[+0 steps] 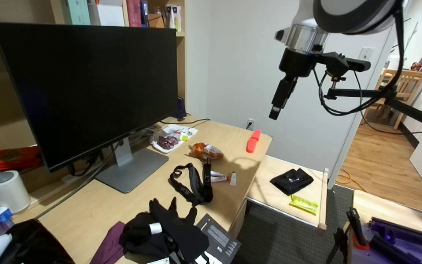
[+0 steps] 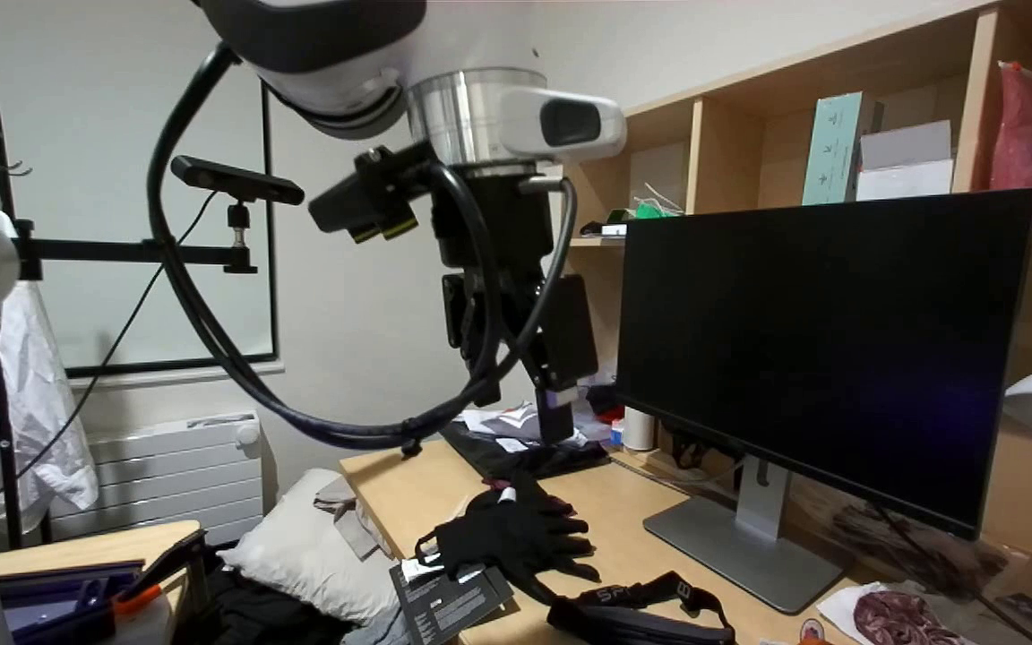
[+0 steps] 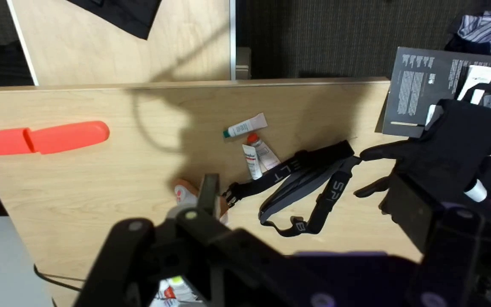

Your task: Move the orange packet from the table top to the sliding tray

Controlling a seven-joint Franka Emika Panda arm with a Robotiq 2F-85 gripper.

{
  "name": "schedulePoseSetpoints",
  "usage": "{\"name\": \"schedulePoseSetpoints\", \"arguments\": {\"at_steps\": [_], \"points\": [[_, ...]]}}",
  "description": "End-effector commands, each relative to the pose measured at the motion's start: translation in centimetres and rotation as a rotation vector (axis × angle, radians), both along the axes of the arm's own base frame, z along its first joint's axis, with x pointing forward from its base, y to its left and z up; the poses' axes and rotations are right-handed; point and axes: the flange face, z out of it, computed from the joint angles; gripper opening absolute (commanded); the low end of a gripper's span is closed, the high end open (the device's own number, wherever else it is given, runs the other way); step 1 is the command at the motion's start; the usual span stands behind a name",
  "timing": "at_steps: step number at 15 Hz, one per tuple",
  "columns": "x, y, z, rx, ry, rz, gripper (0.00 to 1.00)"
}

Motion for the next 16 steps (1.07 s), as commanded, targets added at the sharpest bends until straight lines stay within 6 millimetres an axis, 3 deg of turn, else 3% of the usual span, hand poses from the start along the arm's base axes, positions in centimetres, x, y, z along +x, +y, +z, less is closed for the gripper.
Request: {"name": "schedulePoseSetpoints", "arguments": {"at_steps": [1, 8, 16], "points": [[4.0, 1.2, -2.0, 0.011, 0.025, -0.036, 1.0], [12.0, 0.8, -4.5, 0.004, 0.062, -0.195, 1.0], [21.1, -3.0, -9.3, 0.005, 0.11, -0.316, 1.0]]}}
